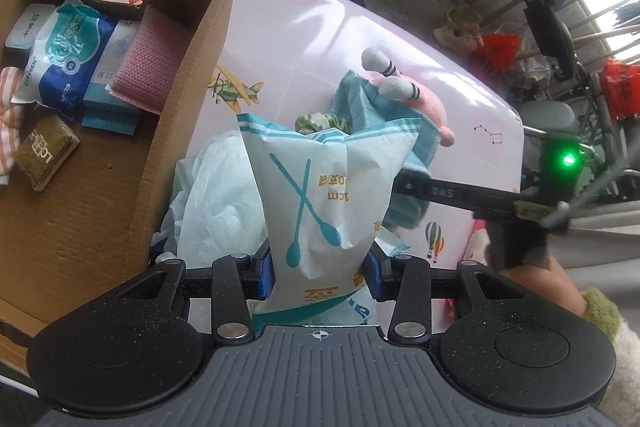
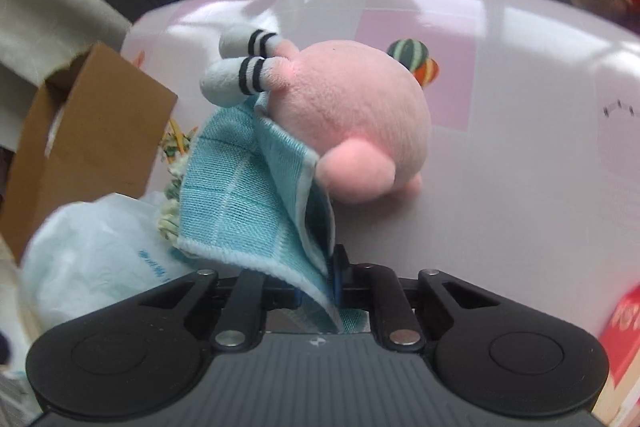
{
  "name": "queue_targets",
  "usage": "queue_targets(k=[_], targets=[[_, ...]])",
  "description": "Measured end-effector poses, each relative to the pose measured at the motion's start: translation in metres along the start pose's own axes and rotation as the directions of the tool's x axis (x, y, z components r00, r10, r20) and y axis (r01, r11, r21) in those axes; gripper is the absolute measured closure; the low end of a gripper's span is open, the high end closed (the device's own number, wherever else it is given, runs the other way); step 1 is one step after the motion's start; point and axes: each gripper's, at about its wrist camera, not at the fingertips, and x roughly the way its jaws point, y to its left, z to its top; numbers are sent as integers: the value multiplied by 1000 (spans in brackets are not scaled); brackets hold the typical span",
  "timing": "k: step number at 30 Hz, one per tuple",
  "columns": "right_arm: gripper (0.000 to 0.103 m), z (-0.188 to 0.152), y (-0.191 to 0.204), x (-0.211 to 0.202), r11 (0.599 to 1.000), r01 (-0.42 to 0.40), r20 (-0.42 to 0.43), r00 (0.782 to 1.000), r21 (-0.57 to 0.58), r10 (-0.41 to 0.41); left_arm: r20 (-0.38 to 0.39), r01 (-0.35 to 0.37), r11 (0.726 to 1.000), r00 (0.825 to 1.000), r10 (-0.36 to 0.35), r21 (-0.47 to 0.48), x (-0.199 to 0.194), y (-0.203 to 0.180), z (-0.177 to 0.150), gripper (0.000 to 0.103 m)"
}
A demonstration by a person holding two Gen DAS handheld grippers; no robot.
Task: Organize soft objects
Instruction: 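Lift the teal towel with the right tool while the left tool carries the bag toward the box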
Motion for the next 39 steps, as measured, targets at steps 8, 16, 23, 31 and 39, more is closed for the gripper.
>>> queue_targets(k=[8, 16, 23, 31, 39], targets=[[103, -14, -4, -77, 997, -68, 87, 994, 41, 64, 5, 1, 1000, 1000, -1, 27, -8, -16, 1, 62], [103, -26, -14, -136, 946, -266, 175, 956, 185, 235, 6, 25, 998, 1000, -25, 55, -24, -33, 6, 62], [103, -29, -9, -142, 879, -408, 205, 909, 248, 364, 13, 40, 996, 999, -41, 84, -34, -38, 5, 62], [103, -29, 10, -132, 823, -502, 203, 864, 265, 461, 18, 64, 994, 998, -66, 94, -47, -27, 0, 62], [103, -18, 46, -116, 857, -473, 133, 881, 207, 454, -29, 81, 996, 996, -80, 25, -43, 7, -1, 62]])
